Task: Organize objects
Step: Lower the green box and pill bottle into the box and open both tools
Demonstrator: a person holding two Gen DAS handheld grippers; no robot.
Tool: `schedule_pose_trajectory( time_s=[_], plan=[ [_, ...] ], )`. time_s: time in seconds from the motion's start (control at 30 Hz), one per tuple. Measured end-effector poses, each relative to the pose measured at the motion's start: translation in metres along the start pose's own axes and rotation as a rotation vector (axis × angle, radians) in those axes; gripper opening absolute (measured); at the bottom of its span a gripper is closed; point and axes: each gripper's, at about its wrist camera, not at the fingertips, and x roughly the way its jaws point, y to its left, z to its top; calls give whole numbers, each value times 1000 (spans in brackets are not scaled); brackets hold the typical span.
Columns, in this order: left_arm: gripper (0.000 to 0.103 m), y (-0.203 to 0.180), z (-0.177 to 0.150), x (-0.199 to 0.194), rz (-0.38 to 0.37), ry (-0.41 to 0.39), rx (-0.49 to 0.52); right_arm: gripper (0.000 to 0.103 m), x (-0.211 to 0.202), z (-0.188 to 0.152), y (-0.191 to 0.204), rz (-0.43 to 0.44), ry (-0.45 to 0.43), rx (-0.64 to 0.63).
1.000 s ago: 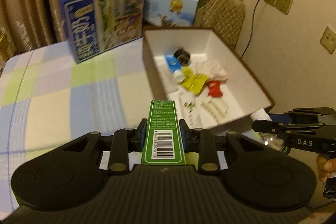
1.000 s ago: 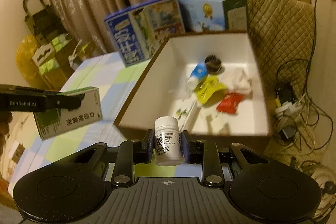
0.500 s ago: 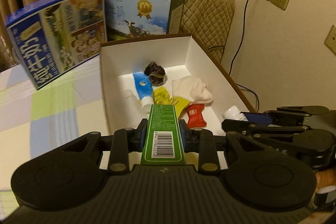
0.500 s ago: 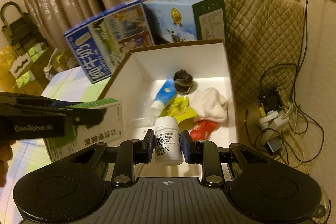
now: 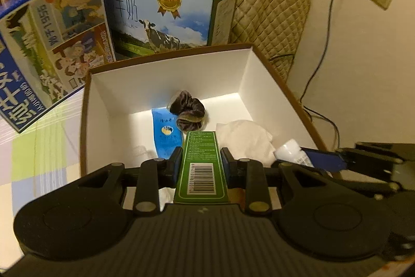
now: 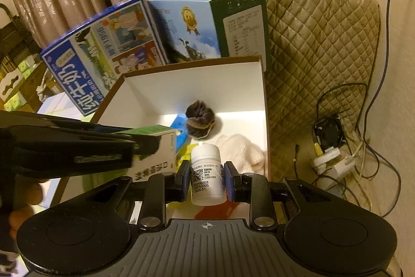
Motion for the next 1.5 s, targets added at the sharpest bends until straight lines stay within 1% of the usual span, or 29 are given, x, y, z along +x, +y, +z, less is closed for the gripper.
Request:
schedule_pose_trajectory(
  time_s=[0.2,0.3,0.37,0.4,0.47,0.53,0.57,0.67,0.7,0.77,0.9,0.93,0.97,1.03,1.13,1.23,1.37,1.5],
  plan=[
    [26,8,14,35,10,15,-41,25,12,10,-4,0,4,-11],
    [26,14,16,43,14,7,-56,25,19,13,-4,0,9,-19],
    [27,19,16,44,2,3,-73,25,23,15,-4,0,13,-24],
    [28,20,16,44,0,4,-73,25,25,16,-4,0,14,-27],
    [39,24,16,41,10,4,-73,25,29,17,-4,0,20,-35],
    [44,28,15,38,13,3,-78,25,33,19,-3,-2,21,-46],
    [49,29,14,36,12,4,-82,25,35,19,-2,-3,20,-54],
    [63,34,15,26,9,-12,-92,25,38,22,2,-9,1,-80],
    [65,35,15,22,9,-15,-92,26,39,23,3,-9,-6,-88],
    [74,37,16,14,8,-24,-93,27,39,25,4,-5,-13,-94],
    [83,40,15,-4,-1,-44,-91,38,33,24,4,7,-28,-87],
    [87,41,14,-10,-7,-50,-91,40,30,23,5,13,-30,-85],
    [87,41,13,-15,-12,-55,-93,42,26,21,5,21,-31,-83],
    [88,42,9,-27,-21,-64,-93,49,19,18,7,26,-30,-79],
    [91,42,1,-42,-16,-75,-92,53,4,9,8,38,-33,-67],
    [92,43,-10,-60,4,-81,-90,56,-10,0,9,58,-34,-44],
    [99,46,-30,-80,34,-82,-105,60,-27,-14,10,68,-30,-10],
    [100,46,-50,-97,68,-69,-113,63,-43,-25,14,82,-32,8]
  ],
)
